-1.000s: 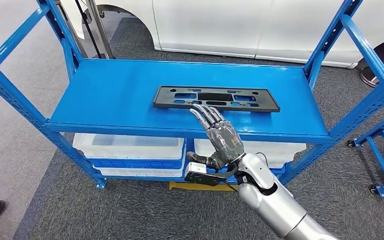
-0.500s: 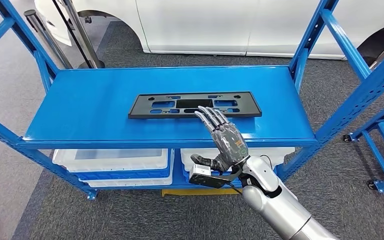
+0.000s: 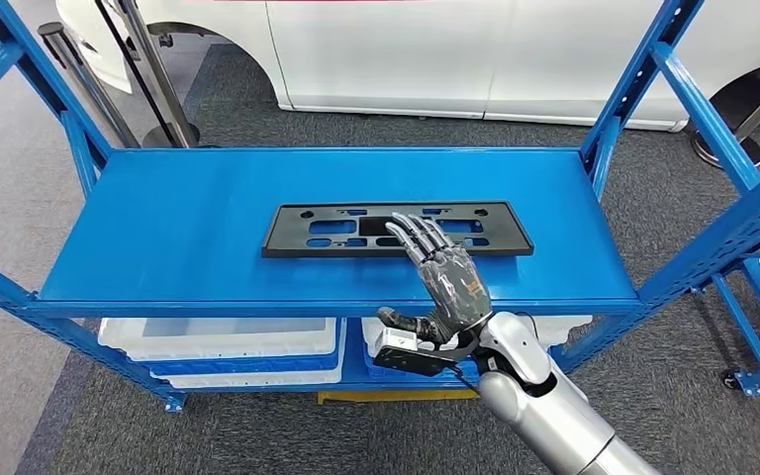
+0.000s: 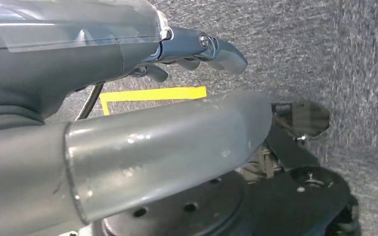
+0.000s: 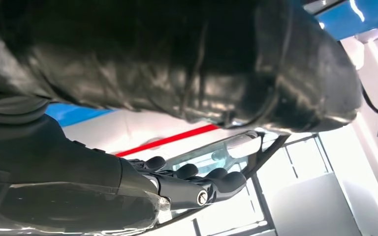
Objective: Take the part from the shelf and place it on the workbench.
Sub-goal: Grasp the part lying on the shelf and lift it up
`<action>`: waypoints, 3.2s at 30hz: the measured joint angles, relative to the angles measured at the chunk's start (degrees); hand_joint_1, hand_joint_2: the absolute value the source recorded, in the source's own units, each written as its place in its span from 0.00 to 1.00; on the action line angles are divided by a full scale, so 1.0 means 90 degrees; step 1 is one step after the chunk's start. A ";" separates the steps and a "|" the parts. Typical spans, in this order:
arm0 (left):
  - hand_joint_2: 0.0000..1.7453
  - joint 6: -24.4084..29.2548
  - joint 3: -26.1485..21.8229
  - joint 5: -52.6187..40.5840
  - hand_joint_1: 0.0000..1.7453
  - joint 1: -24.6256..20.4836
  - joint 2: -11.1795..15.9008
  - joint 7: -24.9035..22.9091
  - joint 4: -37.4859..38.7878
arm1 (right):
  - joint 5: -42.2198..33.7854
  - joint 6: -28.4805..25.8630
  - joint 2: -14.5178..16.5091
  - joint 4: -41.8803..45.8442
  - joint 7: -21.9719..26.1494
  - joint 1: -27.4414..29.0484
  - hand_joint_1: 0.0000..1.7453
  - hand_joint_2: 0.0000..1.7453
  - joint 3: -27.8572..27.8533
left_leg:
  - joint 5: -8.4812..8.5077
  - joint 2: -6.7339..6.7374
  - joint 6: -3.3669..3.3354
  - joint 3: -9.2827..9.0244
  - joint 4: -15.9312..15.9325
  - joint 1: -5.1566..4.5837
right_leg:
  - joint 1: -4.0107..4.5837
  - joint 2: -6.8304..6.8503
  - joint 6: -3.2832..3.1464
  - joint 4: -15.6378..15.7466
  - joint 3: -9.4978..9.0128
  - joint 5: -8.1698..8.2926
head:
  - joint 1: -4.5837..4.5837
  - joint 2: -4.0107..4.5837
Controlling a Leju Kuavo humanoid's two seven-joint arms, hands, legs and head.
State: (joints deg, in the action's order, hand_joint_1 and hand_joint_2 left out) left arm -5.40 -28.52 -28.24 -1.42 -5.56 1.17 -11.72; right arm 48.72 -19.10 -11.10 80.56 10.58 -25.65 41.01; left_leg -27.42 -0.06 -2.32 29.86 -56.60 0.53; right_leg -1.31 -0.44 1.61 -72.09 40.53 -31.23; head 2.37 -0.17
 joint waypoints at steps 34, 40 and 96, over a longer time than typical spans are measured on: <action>0.00 -0.0325 -0.0145 -0.0269 0.00 -0.0100 -0.0036 0.0120 0.0027 | 0.1456 -0.0065 0.1118 -0.1786 -0.0795 -0.0950 0.00 1.00 0.0378 | 0.0308 -0.0036 0.0185 0.0569 -0.0179 -0.0042 | 0.0109 0.0006 -0.0271 0.1508 -0.0879 0.0439 | -0.0012 -0.0001; 0.00 -0.0422 -0.0113 -0.0418 0.00 -0.0126 -0.0053 0.0155 0.0027 | 0.1758 -0.0073 0.1787 -0.2958 -0.0961 -0.1394 0.00 1.00 0.0639 | 0.0312 -0.0034 0.0179 0.0566 -0.0180 -0.0042 | 0.0109 0.0007 -0.0234 0.1510 -0.0876 0.0444 | -0.0010 0.0000; 1.00 -0.0515 -0.0327 -0.0520 0.00 -0.0121 -0.0087 0.0256 0.0027 | 0.2688 -0.0940 0.2371 -0.6370 -0.1840 -0.2241 1.00 1.00 0.0951 | 0.0317 -0.0031 0.0183 0.0521 -0.0177 -0.0028 | 0.0122 0.0005 -0.0226 0.1497 -0.0905 0.0439 | -0.0010 0.0000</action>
State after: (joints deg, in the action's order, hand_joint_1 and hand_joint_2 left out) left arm -10.03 -31.47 -32.92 -2.51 -6.34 3.48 -11.47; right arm 72.91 -27.57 10.23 23.23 -5.98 -45.82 49.57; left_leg -24.57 -0.33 -0.68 34.54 -58.19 0.28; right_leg -0.21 -0.39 -0.43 -58.62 32.39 -27.28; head 2.27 -0.17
